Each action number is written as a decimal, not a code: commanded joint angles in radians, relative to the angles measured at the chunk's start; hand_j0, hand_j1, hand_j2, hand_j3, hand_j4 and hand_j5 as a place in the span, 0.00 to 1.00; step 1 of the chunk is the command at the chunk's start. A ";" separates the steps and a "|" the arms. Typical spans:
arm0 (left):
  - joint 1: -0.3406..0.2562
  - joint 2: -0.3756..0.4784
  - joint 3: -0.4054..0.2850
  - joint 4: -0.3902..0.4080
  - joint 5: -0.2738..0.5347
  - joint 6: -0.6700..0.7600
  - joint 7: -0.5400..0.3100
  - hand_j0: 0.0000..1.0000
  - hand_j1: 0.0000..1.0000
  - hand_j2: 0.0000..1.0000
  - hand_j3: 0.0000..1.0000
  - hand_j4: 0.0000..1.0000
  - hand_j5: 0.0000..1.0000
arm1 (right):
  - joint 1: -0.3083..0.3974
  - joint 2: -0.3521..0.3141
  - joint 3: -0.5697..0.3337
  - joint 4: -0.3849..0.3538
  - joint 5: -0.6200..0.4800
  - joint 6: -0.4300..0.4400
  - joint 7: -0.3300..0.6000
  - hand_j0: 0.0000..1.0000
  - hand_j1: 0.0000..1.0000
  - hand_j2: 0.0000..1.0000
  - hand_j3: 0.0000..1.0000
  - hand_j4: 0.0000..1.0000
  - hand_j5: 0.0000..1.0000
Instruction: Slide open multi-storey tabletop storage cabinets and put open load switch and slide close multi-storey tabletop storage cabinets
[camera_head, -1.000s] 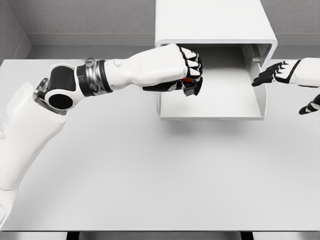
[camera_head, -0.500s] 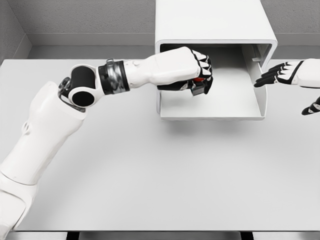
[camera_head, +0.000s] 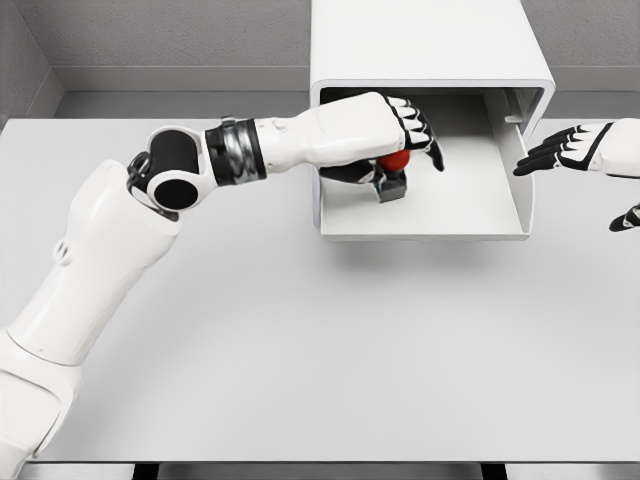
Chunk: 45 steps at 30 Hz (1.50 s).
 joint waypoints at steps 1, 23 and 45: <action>0.000 0.000 0.001 -0.002 -0.001 0.003 0.001 0.77 0.77 0.77 0.77 0.77 0.77 | 0.000 -0.001 -0.001 0.000 -0.006 0.003 0.000 1.00 1.00 1.00 1.00 1.00 1.00; -0.008 0.025 0.004 -0.017 0.062 0.003 0.005 1.00 1.00 1.00 1.00 1.00 1.00 | 0.002 -0.004 -0.010 -0.002 -0.004 0.003 0.000 1.00 1.00 1.00 1.00 1.00 1.00; 0.123 0.858 -0.111 -0.332 0.619 0.003 -0.003 1.00 1.00 1.00 1.00 1.00 1.00 | 0.083 0.124 -0.033 -0.014 -0.012 0.003 0.000 1.00 1.00 1.00 1.00 1.00 1.00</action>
